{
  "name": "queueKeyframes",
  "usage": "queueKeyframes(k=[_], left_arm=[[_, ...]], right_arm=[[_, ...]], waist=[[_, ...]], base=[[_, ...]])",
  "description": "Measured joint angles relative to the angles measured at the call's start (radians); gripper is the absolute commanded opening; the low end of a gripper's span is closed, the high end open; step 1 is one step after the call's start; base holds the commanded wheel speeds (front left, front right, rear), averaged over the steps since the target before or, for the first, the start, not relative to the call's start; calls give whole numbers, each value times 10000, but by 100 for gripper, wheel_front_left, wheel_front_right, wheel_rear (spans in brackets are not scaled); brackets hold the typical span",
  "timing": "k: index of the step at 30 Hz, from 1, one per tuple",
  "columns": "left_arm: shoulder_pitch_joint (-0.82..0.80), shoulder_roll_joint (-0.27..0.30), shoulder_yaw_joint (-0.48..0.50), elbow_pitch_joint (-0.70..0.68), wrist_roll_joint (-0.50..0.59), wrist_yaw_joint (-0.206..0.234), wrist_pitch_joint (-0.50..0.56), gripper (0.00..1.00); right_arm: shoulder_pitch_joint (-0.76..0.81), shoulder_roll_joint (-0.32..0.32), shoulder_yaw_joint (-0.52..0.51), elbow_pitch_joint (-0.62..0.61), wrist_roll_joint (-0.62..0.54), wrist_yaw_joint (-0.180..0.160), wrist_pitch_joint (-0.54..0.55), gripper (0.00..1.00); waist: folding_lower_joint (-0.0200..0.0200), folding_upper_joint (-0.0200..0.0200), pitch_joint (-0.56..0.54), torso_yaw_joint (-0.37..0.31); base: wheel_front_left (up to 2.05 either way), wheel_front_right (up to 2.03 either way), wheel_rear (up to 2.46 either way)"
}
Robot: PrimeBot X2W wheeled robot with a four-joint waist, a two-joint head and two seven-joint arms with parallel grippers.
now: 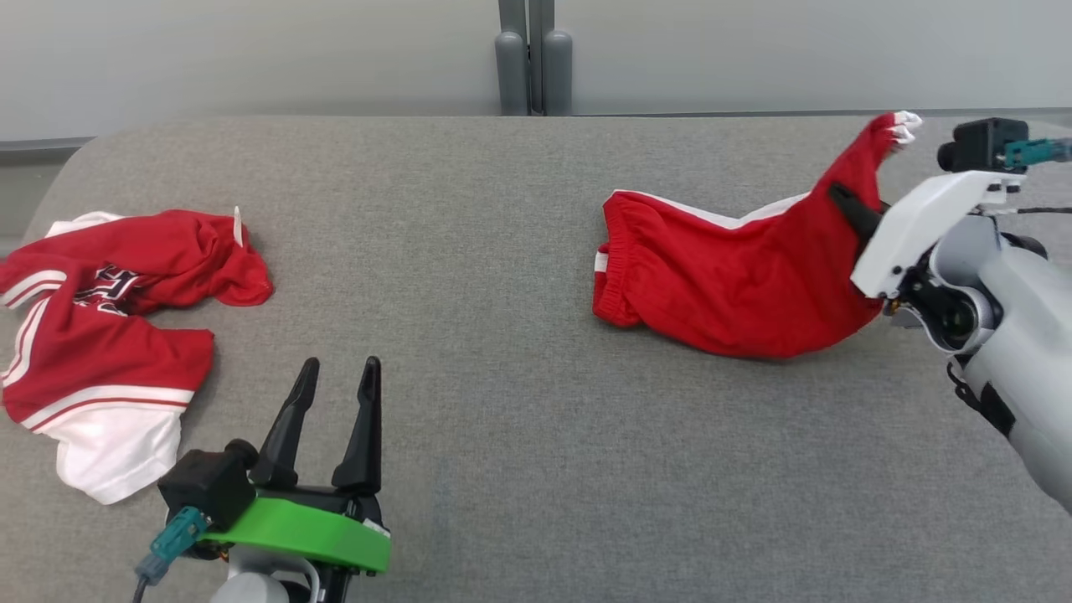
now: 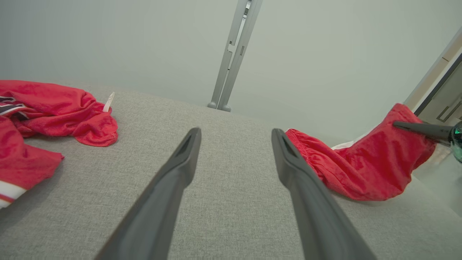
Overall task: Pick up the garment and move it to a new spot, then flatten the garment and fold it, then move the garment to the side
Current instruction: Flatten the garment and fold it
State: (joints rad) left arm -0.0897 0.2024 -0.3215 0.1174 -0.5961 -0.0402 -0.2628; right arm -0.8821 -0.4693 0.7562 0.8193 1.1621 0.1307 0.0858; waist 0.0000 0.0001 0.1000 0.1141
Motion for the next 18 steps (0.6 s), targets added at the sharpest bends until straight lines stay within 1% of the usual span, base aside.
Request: queueKeyframes(k=[2, 7, 14, 18], left_arm=[[-20, -59, -56, 77, 0, -38, 2, 100], [-85, -199, -107, 297, 0, -94, 2, 100], [-295, -428, -169, 545, 52, -232, 0, 100], [-341, -531, -69, 633, 178, -307, 2, 100]], right_arm=[[-174, 249, 136, 182, -50, 0, 109, 0], [-504, 1114, 546, 1147, -224, 0, 408, 0], [-986, 1975, 890, 2968, -679, 0, 527, 0], [-1166, 2441, 1112, 3544, -936, 0, 472, 0]], waist=[[0, 0, -8, 113], [0, 0, 61, 638], [0, 0, 248, 1375], [0, 0, 435, 1653]], base=[[0, 0, 0], [0, 0, 0], [0, 0, 0], [0, 0, 0]])
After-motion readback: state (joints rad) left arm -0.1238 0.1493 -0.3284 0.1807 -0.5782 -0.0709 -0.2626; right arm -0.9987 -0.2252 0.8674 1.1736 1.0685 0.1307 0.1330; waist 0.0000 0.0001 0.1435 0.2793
